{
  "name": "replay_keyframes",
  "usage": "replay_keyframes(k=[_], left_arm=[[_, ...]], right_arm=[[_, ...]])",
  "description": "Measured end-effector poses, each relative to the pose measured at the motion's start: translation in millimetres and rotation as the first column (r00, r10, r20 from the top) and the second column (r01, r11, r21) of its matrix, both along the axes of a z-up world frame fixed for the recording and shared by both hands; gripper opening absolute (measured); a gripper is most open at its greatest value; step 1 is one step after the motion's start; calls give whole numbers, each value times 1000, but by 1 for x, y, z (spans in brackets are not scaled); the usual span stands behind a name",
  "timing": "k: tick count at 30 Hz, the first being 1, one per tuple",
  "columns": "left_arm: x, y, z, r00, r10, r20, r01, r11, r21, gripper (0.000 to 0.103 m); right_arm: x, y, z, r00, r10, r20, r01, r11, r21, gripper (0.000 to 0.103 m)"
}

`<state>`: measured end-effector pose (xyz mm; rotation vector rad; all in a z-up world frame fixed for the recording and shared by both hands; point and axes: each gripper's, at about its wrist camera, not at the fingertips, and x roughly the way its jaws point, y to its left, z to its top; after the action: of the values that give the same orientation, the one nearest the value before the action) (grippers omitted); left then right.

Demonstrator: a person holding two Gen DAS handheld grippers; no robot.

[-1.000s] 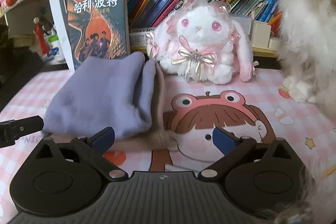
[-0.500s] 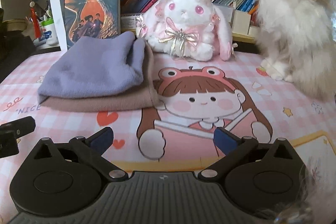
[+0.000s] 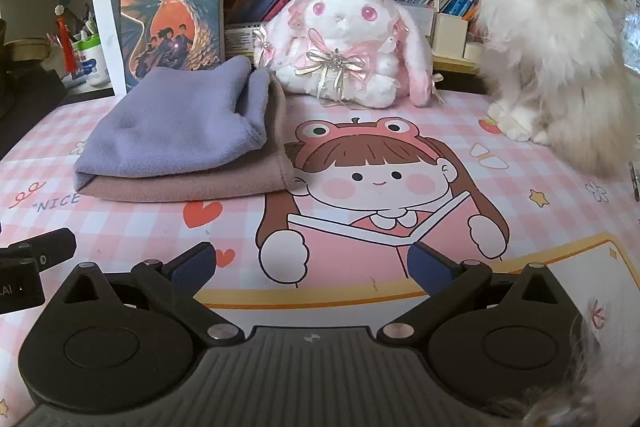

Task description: Fold clothes

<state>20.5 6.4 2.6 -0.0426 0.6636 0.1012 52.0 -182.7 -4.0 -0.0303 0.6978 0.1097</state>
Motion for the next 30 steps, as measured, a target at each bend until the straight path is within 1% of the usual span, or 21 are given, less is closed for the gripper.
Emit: replay_keyframes(k=[13,30], left_arm=[[3,5,-6,1000,7,-5,-7,1000,-16,102],[4,4,-7,1000,11,-6,-11,1000,3,102]], right_arm=[[2,0,-3,1000,-4,-2,4,1000,1,103],[2,5,-4,1000,7,-7,-7,1000,6,103]])
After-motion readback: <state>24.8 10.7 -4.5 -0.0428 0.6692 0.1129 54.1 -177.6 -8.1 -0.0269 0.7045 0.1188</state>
